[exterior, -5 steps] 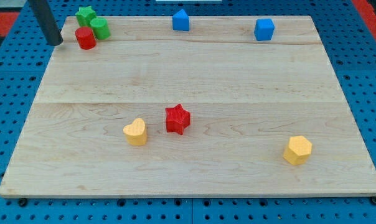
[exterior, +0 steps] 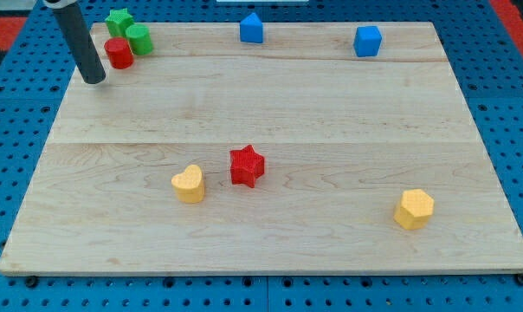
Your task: Place the arm to the bottom of the blue cube
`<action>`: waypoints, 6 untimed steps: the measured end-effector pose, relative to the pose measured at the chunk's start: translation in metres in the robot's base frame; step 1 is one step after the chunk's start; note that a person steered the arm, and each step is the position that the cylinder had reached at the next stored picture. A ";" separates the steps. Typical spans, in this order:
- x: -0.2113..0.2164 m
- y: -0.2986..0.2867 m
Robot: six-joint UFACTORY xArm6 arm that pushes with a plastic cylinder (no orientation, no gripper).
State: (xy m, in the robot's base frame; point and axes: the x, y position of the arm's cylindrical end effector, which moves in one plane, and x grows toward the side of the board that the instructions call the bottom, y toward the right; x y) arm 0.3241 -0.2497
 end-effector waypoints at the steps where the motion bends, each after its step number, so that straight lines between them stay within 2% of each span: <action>1: 0.004 0.000; 2: 0.020 0.025; 3: 0.028 0.087; 6: 0.003 0.273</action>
